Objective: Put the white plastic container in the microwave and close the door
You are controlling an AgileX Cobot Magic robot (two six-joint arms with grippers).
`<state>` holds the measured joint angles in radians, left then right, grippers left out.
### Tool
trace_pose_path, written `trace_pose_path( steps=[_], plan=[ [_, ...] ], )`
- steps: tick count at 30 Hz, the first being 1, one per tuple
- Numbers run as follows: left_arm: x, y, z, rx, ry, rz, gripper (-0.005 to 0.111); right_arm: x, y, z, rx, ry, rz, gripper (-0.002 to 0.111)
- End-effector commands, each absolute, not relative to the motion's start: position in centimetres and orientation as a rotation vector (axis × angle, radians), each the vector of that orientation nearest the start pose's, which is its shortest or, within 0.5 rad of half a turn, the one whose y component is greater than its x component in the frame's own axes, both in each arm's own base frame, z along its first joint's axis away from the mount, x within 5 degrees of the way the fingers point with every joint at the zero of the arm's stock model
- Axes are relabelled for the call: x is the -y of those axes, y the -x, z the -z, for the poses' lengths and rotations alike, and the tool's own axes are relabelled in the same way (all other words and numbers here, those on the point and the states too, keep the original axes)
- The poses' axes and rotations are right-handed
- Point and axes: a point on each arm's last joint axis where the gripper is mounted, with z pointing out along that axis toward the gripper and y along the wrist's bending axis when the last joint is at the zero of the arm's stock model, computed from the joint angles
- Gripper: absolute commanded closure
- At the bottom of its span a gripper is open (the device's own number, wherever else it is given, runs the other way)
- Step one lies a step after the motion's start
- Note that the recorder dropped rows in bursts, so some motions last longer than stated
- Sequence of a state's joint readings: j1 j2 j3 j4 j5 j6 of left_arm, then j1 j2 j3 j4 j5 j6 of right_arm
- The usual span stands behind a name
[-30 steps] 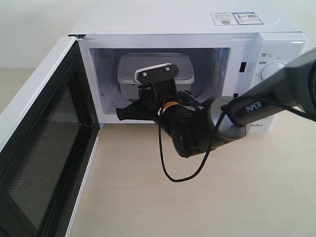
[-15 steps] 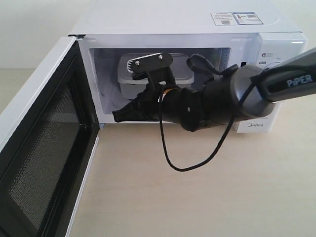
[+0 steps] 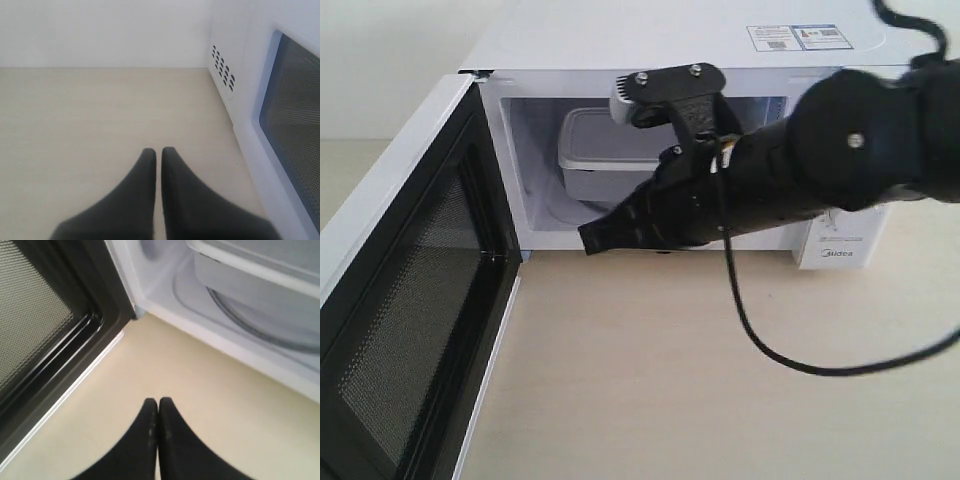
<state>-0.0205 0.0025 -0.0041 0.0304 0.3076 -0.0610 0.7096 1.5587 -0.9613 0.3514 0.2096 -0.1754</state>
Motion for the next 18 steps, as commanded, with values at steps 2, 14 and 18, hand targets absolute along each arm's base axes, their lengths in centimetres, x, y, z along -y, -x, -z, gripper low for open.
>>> trace_pose_path(
  steps=[2,14,18],
  plan=[
    [0.1,-5.4,-18.6,-1.787,0.019,0.036,0.102,-19.0,-20.7,-25.5,-2.288,0.680,-0.558,0.108],
    [0.1,-5.4,-18.6,-1.787,0.019,0.036,0.102,-13.9,-13.7,-26.7,-2.327,0.812,-0.589,0.108],
    [0.1,-5.4,-18.6,-1.787,0.019,0.036,0.102,-13.2,-13.0,-26.1,-2.306,0.799,-0.587,0.108]
  ],
)
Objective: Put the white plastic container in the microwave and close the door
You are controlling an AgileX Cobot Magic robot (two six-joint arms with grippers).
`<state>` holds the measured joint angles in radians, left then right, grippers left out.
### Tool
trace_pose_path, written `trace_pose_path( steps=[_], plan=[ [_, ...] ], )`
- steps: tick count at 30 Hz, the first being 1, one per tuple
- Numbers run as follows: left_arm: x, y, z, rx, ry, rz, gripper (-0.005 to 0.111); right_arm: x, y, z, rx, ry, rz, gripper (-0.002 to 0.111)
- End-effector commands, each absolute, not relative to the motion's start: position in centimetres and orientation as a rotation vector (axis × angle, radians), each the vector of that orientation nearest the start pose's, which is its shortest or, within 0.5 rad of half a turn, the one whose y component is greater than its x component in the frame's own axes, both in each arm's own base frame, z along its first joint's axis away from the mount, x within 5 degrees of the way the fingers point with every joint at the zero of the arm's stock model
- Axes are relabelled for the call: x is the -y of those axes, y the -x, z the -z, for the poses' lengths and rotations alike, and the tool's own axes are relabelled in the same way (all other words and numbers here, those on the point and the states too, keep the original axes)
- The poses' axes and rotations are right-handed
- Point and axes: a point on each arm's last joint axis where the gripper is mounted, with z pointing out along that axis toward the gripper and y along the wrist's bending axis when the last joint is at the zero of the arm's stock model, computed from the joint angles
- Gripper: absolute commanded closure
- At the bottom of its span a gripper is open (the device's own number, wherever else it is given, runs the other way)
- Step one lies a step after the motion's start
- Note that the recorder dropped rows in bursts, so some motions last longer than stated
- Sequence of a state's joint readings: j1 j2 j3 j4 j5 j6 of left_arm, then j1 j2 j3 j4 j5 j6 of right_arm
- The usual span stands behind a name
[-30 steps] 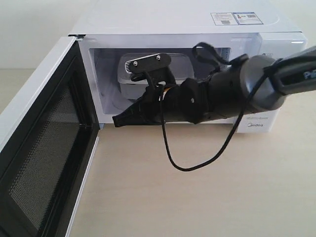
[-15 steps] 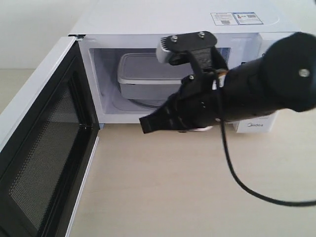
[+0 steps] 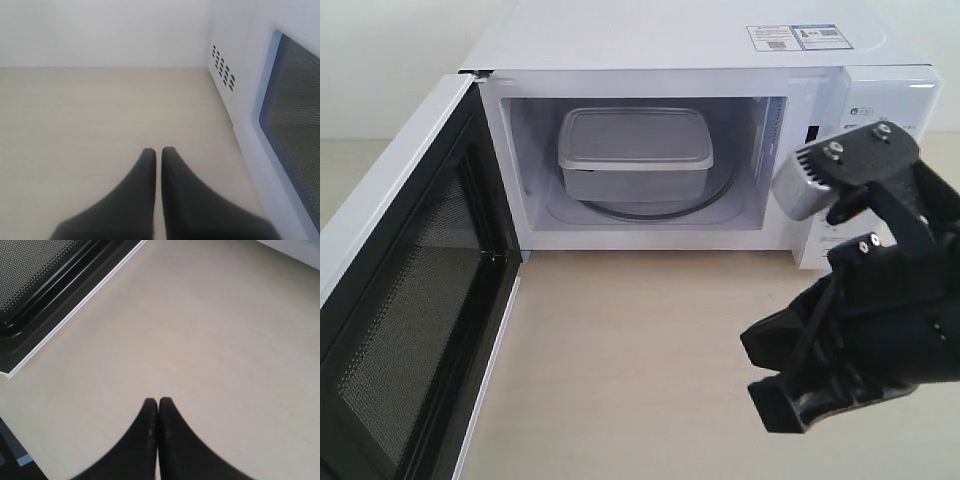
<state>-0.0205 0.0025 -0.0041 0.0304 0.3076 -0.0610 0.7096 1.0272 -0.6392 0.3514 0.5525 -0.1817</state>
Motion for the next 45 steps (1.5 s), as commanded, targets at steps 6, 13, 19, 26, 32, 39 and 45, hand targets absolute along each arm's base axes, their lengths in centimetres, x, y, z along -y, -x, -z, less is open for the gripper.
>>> trace_pose_path(
  steps=[6,13,19,26,32,39,45],
  plan=[
    [0.0,-5.4,-18.6,-1.779,-0.043,-0.025,0.102,-12.7,-12.7,-24.2,-2.328,0.804,-0.558,0.108],
    [-0.1,-5.6,-19.9,-1.622,-0.290,-0.282,0.102,-12.4,-12.1,-23.2,-2.369,0.858,-0.539,0.108],
    [0.2,-5.5,-22.3,-1.371,-0.063,-0.029,0.102,-12.5,-12.4,-23.5,-2.333,0.835,-0.539,0.108],
    [0.4,-4.5,-25.4,-1.100,0.059,0.192,0.102,-12.8,-12.3,-23.6,-2.350,0.762,-0.614,0.108],
    [0.0,-4.6,-29.7,-1.387,0.286,0.356,0.102,-12.9,-12.3,-23.7,-2.360,0.737,-0.644,0.108],
    [0.7,-5.9,-31.0,-2.109,0.388,0.322,0.102,-13.1,-12.0,-23.8,-2.396,0.684,-0.714,0.108],
    [1.2,-5.7,-30.9,-2.179,0.341,0.362,0.102,-13.1,-12.0,-23.8,-2.400,0.683,-0.718,0.108]
  ],
)
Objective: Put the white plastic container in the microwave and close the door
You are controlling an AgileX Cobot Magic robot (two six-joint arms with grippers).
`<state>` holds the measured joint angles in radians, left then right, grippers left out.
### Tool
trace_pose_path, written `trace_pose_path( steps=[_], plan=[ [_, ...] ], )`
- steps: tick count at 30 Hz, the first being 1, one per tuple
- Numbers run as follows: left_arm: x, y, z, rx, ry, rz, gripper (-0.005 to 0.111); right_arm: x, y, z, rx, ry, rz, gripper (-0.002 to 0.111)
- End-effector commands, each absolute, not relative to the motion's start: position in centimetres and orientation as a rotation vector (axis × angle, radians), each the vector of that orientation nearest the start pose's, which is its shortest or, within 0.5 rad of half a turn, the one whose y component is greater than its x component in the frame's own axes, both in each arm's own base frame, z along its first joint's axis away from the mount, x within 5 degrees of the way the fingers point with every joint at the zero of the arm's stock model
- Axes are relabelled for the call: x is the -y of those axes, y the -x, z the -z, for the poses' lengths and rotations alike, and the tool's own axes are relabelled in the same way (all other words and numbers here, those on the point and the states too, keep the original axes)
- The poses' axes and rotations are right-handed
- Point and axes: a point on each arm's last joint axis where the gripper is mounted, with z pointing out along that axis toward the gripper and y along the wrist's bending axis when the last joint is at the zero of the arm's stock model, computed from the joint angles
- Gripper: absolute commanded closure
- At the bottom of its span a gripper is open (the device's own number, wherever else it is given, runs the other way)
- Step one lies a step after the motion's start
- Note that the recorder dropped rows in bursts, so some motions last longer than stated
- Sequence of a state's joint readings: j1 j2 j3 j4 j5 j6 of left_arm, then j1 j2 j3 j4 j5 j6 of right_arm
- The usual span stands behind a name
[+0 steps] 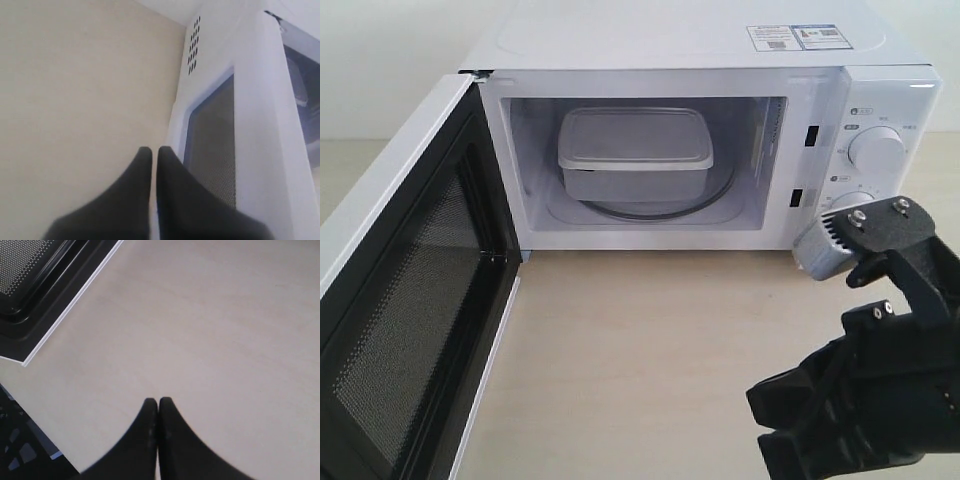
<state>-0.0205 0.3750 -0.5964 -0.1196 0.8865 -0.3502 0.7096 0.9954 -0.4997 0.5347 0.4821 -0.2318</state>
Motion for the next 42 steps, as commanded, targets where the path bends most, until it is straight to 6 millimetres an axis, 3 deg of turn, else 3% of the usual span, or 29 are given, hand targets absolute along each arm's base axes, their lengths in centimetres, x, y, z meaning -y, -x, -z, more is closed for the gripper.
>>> trace_pose_path(
  steps=[1,7,11,19,27,33,38,42],
  plan=[
    [1.2,-5.7,-30.8,-2.183,0.320,0.351,0.102,-13.1,-12.0,-23.8,-2.400,0.683,-0.718,0.108],
    [1.7,-5.8,-30.9,-2.193,0.144,0.337,0.102,-13.2,-11.9,-23.8,-2.408,0.664,-0.740,0.108],
    [1.8,-6.2,-30.1,-2.317,0.059,0.305,0.102,-13.2,-11.9,-23.8,-2.407,0.667,-0.739,0.108],
    [1.8,-9.0,-28.8,-2.477,-0.041,0.250,0.102,-13.2,-11.9,-23.8,-2.381,0.731,-0.717,0.108],
    [1.8,-9.6,-28.8,-2.468,-0.058,0.244,0.102,-13.2,-11.9,-23.8,-2.379,0.730,-0.717,0.108],
    [2.8,-9.8,-28.8,-2.455,-0.222,0.341,0.102,-13.2,-12.0,-23.9,-2.362,0.725,-0.711,0.108],
    [3.0,-11.0,-27.8,-2.543,-0.279,0.367,0.102,-13.2,-12.2,-24.0,-2.346,0.712,-0.708,0.108],
    [3.9,-11.6,-27.5,-2.555,-0.360,0.496,0.102,-13.2,-12.2,-24.0,-2.346,0.712,-0.708,0.108]
  ],
)
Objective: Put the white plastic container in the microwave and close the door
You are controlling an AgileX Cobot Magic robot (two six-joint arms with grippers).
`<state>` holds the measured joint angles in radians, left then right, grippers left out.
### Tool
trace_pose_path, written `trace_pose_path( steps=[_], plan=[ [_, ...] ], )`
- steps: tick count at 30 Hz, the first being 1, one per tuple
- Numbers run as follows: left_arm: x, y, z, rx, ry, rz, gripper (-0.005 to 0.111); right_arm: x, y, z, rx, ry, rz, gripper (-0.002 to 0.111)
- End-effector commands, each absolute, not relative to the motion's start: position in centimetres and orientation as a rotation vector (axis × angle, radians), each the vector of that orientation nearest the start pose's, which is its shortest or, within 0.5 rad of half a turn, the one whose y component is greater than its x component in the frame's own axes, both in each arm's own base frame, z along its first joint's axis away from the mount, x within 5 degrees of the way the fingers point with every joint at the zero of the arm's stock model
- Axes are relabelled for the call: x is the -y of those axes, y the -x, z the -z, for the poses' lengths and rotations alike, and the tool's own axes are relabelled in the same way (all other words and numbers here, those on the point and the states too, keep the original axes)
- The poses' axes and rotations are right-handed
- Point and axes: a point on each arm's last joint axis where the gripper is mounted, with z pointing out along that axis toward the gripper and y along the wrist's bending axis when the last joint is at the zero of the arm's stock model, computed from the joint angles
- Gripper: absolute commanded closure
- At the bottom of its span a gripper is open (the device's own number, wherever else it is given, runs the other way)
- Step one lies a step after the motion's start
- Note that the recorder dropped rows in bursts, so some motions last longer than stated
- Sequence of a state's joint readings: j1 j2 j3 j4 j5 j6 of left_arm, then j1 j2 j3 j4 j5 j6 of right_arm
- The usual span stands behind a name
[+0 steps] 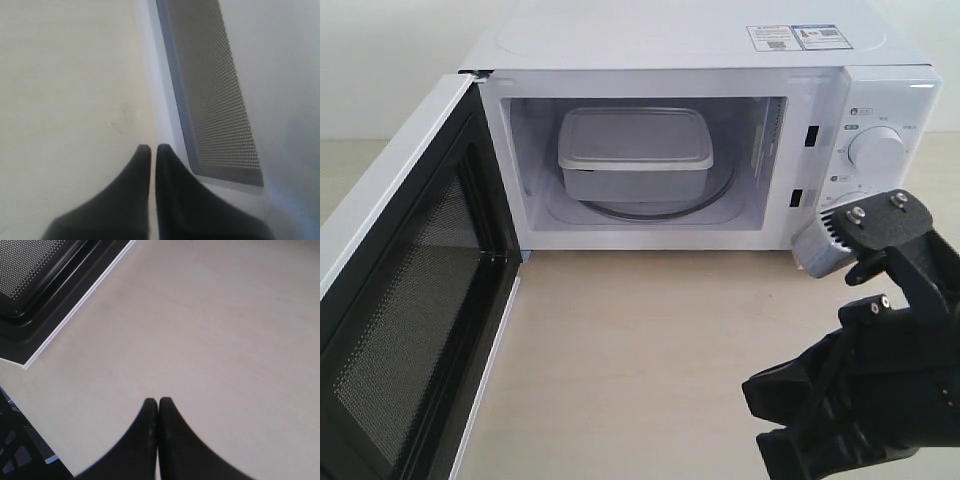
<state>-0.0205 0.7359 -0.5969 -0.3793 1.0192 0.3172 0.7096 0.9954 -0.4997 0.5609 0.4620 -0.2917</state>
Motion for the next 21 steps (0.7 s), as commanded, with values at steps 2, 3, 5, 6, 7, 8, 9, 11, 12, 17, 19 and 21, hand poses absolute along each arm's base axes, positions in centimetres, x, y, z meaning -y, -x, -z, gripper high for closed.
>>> trace_pose_path(
  steps=[2,3,5,6,7,8,9,11,12,17,19,21],
  plan=[
    [4.3,-11.9,-27.7,-2.523,-0.387,0.555,0.102,-13.2,-12.2,-24.0,-2.346,0.712,-0.708,0.108],
    [4.4,-12.0,-27.8,-2.504,-0.388,0.564,0.102,-13.2,-12.2,-24.0,-2.346,0.712,-0.708,0.108],
    [4.5,-12.2,-28.0,-2.472,-0.373,0.579,0.102,-13.2,-12.2,-24.0,-2.346,0.712,-0.708,0.108],
    [4.7,-12.2,-28.1,-2.456,-0.387,0.592,0.102,-13.2,-12.2,-24.0,-2.346,0.712,-0.708,0.108],
    [4.8,-12.2,-28.2,-2.441,-0.408,0.603,0.102,-13.2,-12.2,-24.0,-2.344,0.715,-0.707,0.108],
    [4.9,-12.2,-28.3,-2.426,-0.421,0.624,0.102,-13.2,-12.2,-24.0,-2.343,0.718,-0.706,0.108],
    [5.1,-12.2,-28.4,-2.408,-0.425,0.650,0.102,-13.2,-12.2,-24.0,-2.343,0.718,-0.706,0.108],
    [5.4,-12.3,-28.7,-2.370,-0.450,0.689,0.102,-13.2,-12.2,-24.0,-2.343,0.718,-0.706,0.108],
    [5.5,-12.3,-28.8,-2.351,-0.461,0.707,0.102,-13.2,-12.2,-24.0,-2.342,0.720,-0.705,0.108],
    [6.0,-12.4,-29.1,-2.293,-0.495,0.769,0.102,-12.6,-12.2,-26.0,-2.200,0.588,-0.740,0.108],
    [6.1,-12.5,-29.2,-2.278,-0.505,0.777,0.102,-11.9,-11.8,-27.6,-2.091,0.521,-0.772,0.108],
    [6.2,-12.5,-29.3,-2.261,-0.512,0.790,0.102,-11.3,-11.0,-29.3,-2.008,0.508,-0.804,0.108]
  ],
)
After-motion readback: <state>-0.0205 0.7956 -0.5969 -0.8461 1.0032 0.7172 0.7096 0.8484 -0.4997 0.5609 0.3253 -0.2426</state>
